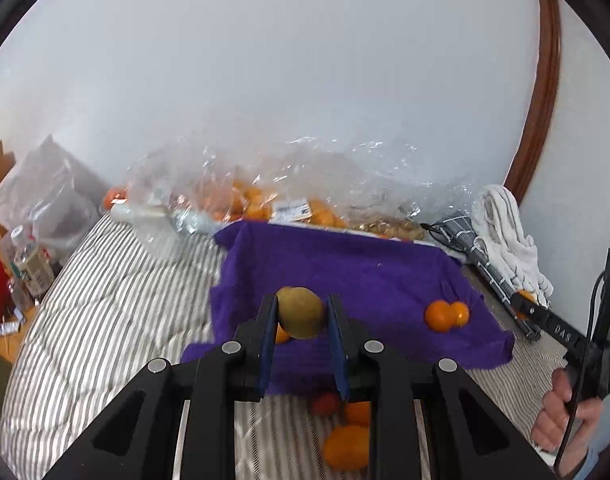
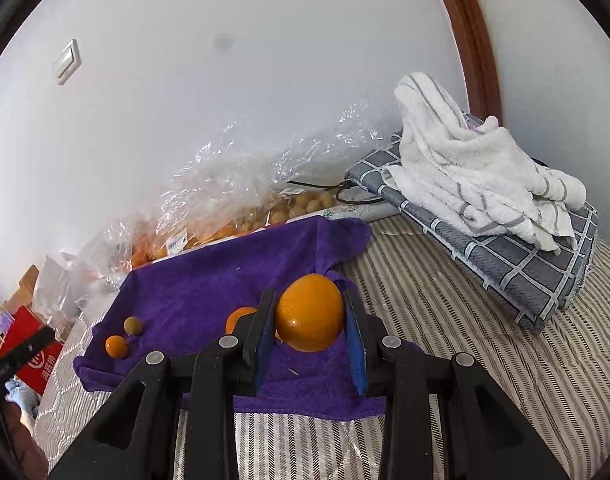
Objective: Organize fruits
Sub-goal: 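Lower the orange beside the other oranges with the right tool while the left lowers its fruit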
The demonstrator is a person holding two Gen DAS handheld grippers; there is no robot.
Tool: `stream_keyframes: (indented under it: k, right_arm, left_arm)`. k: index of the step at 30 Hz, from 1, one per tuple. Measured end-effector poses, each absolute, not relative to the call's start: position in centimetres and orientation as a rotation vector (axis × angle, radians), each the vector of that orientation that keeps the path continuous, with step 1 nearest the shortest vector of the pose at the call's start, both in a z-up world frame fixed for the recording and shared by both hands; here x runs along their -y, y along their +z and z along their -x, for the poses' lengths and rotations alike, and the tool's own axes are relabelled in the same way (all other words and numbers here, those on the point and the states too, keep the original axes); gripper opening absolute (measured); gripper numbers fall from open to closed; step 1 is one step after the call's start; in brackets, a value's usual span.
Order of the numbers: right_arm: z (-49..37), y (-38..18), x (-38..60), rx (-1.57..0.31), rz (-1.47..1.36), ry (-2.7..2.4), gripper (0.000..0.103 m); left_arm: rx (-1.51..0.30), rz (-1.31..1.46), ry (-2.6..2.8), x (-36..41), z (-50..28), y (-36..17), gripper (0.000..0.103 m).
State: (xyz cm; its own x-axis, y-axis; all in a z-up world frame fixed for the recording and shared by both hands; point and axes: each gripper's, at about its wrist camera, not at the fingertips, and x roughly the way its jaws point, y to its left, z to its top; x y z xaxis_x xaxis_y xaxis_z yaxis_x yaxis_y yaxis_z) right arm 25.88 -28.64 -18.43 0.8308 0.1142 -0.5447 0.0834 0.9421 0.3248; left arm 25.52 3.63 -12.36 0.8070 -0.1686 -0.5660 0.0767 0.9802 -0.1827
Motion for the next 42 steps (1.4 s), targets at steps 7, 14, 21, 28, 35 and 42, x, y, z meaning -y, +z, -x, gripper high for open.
stream_keyframes:
  k: [7, 14, 21, 28, 35, 42]
  right_arm:
    - [-26.4, -18.9, 27.9, -0.614, -0.323, 0.029, 0.032]
    - [-27.2, -19.8, 26.8, -0.655, -0.282, 0.04, 0.032]
    - [-28.0, -20.9, 25.7, -0.702, -0.245, 0.058, 0.032]
    - [-28.4, -21.5, 25.1, -0.728, -0.225, 0.076, 0.032]
    - [-29.0, -21.9, 24.9, -0.767, -0.217, 0.086, 0.033]
    - [-29.0, -21.7, 24.7, -0.772, -0.202, 0.09, 0.033]
  left_arm:
    - [-0.651, 0.165, -0.152, -0.9, -28.5, -13.7, 0.023]
    - [-0.69, 0.143, -0.157, -0.2, -29.7, -16.1, 0.023]
    - [-0.737, 0.163, -0.17, -0.7, -30.2, -17.4, 0.023]
    - [-0.762, 0.149, -0.173, -0.4, -30.4, -18.2, 0.023]
    - [-0.802, 0.166, -0.173, -0.6, -30.9, -19.0, 0.023]
    - [-0.832, 0.169, -0.176, -0.7, -31.2, -19.6, 0.023]
